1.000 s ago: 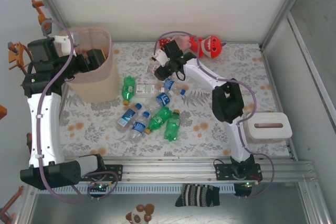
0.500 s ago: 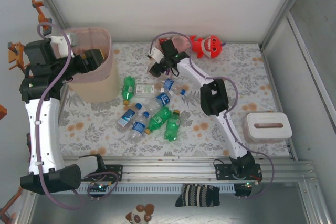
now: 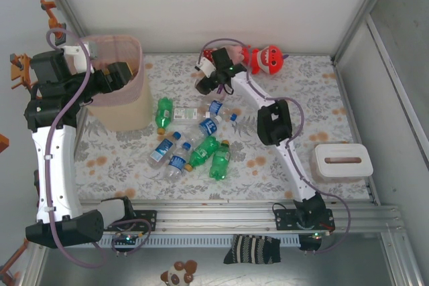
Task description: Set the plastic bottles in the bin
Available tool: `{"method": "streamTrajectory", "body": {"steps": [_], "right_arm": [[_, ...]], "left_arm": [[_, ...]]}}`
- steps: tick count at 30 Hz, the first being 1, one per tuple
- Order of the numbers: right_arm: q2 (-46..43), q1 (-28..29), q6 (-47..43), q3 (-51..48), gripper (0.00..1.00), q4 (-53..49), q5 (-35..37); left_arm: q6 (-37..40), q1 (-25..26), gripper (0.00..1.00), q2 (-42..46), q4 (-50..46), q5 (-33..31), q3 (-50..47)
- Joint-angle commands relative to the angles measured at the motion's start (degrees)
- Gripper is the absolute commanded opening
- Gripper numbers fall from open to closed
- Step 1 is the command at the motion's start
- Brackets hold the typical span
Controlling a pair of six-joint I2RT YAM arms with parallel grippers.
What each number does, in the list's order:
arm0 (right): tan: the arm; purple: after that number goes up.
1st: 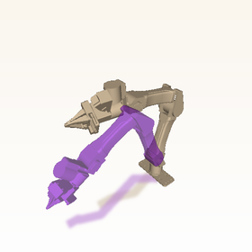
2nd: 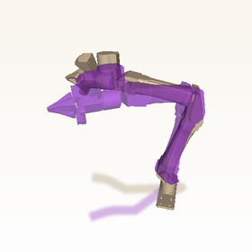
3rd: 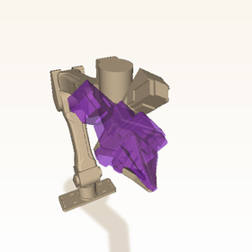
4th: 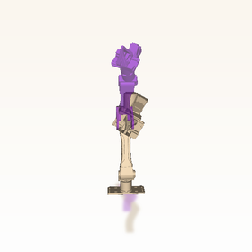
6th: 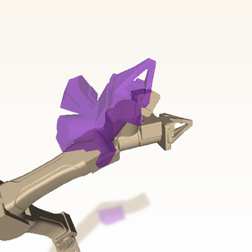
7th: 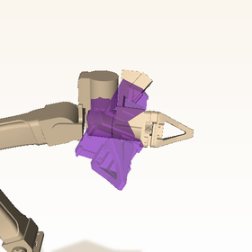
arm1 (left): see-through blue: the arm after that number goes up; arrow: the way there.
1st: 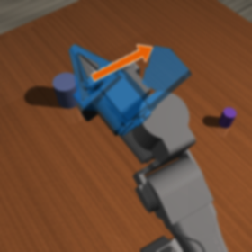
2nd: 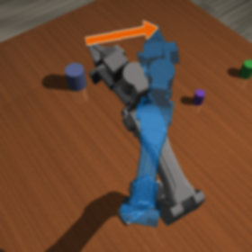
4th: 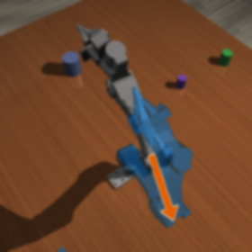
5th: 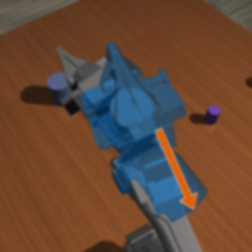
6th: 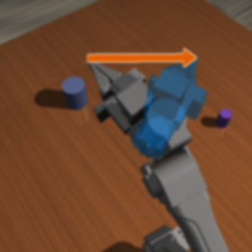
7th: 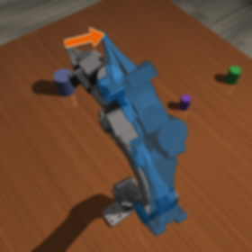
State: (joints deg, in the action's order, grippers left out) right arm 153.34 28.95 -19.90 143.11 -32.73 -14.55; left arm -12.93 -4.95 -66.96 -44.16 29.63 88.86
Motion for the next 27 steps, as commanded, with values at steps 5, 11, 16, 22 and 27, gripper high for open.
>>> {"method": "streamTrajectory", "body": {"steps": [5,11,16,22,27], "right_arm": [[-4.1,-3.2,3.4,-5.0,0.78,-3.9,0.6],[-7.6,-5.0,4.1,-9.0,0.79,-6.7,0.1],[-11.5,-6.1,5.1,-15.6,0.71,-6.7,1.5],[-19.3,-7.0,7.1,-27.1,0.60,-3.7,3.5],[-27.2,-7.2,8.9,-36.7,0.57,-1.0,5.1]], "left_arm": [[-1.0,0.0,0.86,1.7,1.1,0.6,-0.5],[-1.4,0.0,0.86,2.1,1.8,0.8,-1.4],[-2.0,0.0,0.86,2.1,2.8,1.0,-2.2],[-2.8,0.1,0.86,2.4,4.1,1.6,-2.9],[-4.6,0.4,0.86,2.9,6.2,3.2,-3.8]]}}
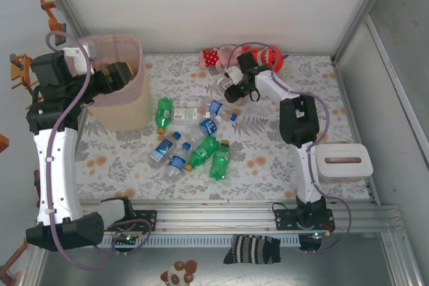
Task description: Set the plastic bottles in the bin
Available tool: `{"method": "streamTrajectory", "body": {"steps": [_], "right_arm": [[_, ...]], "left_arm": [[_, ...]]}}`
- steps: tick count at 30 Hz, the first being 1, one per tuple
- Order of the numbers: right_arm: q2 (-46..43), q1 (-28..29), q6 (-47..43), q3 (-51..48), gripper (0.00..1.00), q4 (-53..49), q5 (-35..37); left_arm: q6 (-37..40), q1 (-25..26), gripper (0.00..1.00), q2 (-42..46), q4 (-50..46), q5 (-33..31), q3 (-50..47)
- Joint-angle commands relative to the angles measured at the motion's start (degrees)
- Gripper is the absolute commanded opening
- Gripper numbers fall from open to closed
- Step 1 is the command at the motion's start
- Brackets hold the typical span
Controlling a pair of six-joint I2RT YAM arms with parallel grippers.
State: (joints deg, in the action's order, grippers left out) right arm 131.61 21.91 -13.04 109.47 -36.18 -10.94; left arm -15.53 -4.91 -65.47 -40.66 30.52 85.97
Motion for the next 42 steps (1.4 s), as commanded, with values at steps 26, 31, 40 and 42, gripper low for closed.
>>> {"method": "streamTrajectory", "body": {"steps": [26,31,40,42], "right_arm": [[-66.7,2.8,28.7,-47.5,0.52,37.2,-27.8],[-70.6,4.3,34.2,-49.2,0.48,49.0,-35.3],[-71.3,7.7,42.8,-49.5,0.45,69.3,-43.2],[-70.9,8.1,45.0,-49.5,0.45,73.1,-43.8]], "left_arm": [[-11.4,32.5,0.86,2.9,41.7,4.3,-17.5],[-10.9,38.0,0.88,1.7,51.7,7.9,-17.6],[-7.0,44.9,0.93,0.7,60.8,12.7,-15.8],[-6.3,46.4,0.94,0.6,62.6,14.2,-15.5]]}}
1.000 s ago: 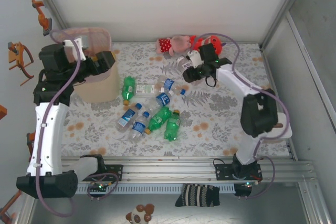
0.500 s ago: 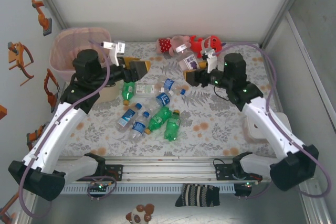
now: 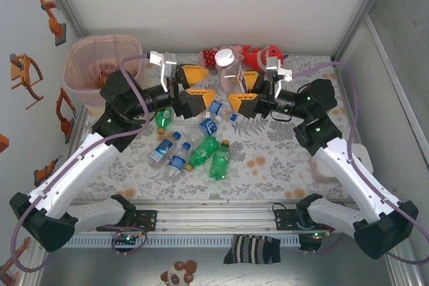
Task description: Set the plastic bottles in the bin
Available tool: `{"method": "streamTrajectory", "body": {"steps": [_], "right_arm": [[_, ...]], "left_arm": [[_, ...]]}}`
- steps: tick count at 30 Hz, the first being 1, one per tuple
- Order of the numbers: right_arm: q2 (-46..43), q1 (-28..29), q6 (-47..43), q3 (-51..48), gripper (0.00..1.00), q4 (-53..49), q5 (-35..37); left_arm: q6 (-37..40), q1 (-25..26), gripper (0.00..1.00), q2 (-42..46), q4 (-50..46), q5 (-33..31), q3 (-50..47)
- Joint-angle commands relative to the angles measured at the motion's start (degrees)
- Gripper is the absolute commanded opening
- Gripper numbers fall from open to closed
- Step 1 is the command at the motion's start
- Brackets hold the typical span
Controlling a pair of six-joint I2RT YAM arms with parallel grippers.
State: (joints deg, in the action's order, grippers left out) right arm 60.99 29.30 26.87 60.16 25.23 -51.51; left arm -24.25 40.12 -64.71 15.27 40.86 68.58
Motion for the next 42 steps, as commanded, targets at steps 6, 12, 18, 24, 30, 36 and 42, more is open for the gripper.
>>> {"method": "streamTrajectory", "body": {"steps": [6,12,18,24,30,36,42], "right_arm": [[0.3,1.7,6.4,0.1,0.45,14.0,-4.0],[0.6,3.0,6.0,-0.7,0.45,16.9,-5.4],[0.4,3.8,6.0,-1.0,0.45,16.8,-5.1],[0.4,4.0,6.1,-1.4,0.45,16.7,-5.2],[0.6,4.3,5.9,-1.4,0.45,16.6,-5.0],[0.4,4.3,5.2,-1.9,0.45,15.8,-4.1],[-2.0,4.3,-1.0,-1.7,0.70,5.8,-0.7]], "left_arm": [[5.1,5.1,0.96,-1.5,7.0,4.6,4.1],[7.4,7.5,0.95,-4.0,6.3,3.5,6.9],[9.8,9.3,0.86,-5.2,6.1,4.6,8.6],[10.8,9.8,0.77,-5.1,6.7,4.5,8.5],[11.0,9.8,0.64,-4.9,6.9,4.4,8.6],[11.3,9.9,0.55,-4.9,6.4,4.4,8.6],[14.1,9.8,0.55,-3.9,1.7,2.4,9.3]]}}
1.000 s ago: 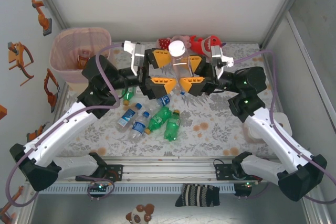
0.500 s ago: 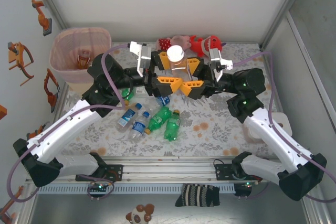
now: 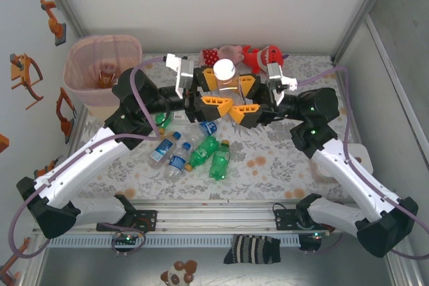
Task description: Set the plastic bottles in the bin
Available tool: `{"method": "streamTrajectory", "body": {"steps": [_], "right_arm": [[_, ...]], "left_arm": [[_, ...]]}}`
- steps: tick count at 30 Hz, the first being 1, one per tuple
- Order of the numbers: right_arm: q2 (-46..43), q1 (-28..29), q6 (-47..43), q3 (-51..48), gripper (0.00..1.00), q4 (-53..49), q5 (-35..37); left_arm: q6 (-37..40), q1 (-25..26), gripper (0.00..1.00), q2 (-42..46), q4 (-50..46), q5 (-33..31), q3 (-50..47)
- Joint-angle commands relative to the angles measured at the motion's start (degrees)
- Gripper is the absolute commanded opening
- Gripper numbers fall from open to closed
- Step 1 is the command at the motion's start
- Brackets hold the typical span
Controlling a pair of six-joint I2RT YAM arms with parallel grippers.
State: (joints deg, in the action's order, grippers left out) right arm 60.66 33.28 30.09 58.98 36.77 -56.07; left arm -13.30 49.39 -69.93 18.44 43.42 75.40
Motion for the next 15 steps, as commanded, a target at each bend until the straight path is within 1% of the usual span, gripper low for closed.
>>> {"method": "streamTrajectory", "body": {"steps": [1,4,9,11,15], "right_arm": [[-2.5,0.3,-6.1,-0.6,0.72,-8.6,5.2],[-5.2,0.3,-11.2,-0.9,0.75,-16.7,9.2],[-9.2,0.4,-17.1,-0.9,0.76,-28.7,15.9],[-10.7,0.4,-18.9,-1.0,0.76,-32.9,18.5],[-13.5,0.4,-21.1,-1.0,0.76,-38.6,22.7]], "left_arm": [[4.0,0.5,0.55,1.7,-2.9,-0.8,2.7],[6.4,0.1,0.55,2.7,-6.9,-3.3,3.3],[9.1,-1.6,0.54,4.5,-13.3,-8.5,4.5],[10.4,-2.6,0.53,5.0,-17.4,-12.2,5.7],[13.4,-5.6,0.53,5.4,-27.9,-24.5,9.3]]}}
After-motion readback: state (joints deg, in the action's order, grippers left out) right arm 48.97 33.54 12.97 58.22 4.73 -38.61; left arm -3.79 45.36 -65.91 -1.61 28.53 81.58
